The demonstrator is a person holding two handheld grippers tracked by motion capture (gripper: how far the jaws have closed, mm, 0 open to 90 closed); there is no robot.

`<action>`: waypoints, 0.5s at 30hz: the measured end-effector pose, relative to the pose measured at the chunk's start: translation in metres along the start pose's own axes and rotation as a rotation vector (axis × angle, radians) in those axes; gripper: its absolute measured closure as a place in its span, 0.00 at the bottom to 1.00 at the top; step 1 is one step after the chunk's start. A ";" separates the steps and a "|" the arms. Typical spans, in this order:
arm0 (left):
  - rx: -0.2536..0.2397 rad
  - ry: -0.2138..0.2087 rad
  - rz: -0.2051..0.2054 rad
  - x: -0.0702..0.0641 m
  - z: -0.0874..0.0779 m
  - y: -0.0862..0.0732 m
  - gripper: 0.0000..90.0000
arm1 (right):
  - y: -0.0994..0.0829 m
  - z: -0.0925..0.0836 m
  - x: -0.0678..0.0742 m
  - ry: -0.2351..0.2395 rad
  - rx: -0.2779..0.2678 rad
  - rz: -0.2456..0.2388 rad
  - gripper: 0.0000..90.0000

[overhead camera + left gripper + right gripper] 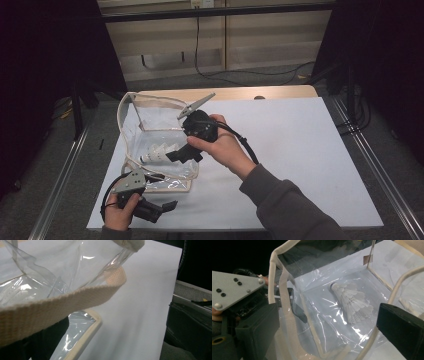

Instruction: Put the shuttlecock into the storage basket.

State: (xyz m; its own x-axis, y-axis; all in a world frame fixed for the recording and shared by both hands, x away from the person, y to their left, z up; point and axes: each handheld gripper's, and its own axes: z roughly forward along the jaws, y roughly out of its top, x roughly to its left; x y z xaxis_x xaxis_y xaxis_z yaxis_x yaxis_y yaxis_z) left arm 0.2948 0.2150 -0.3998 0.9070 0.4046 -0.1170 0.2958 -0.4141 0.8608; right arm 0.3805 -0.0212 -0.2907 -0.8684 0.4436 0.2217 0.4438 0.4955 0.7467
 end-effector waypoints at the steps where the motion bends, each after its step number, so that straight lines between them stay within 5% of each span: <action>1: 0.001 -0.001 0.001 0.000 0.000 0.000 0.05 | -0.001 -0.001 0.000 0.002 -0.007 0.001 0.05; 15: -0.001 0.003 -0.001 -0.001 0.000 0.000 0.05 | -0.022 -0.017 -0.005 0.025 -0.042 -0.008 0.05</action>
State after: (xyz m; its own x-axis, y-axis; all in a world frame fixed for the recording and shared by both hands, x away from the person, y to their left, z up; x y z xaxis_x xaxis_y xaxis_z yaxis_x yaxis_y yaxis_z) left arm 0.2944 0.2147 -0.4000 0.9059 0.4071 -0.1167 0.2964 -0.4128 0.8612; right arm 0.3712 -0.0468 -0.2971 -0.8775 0.4207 0.2303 0.4271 0.4668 0.7744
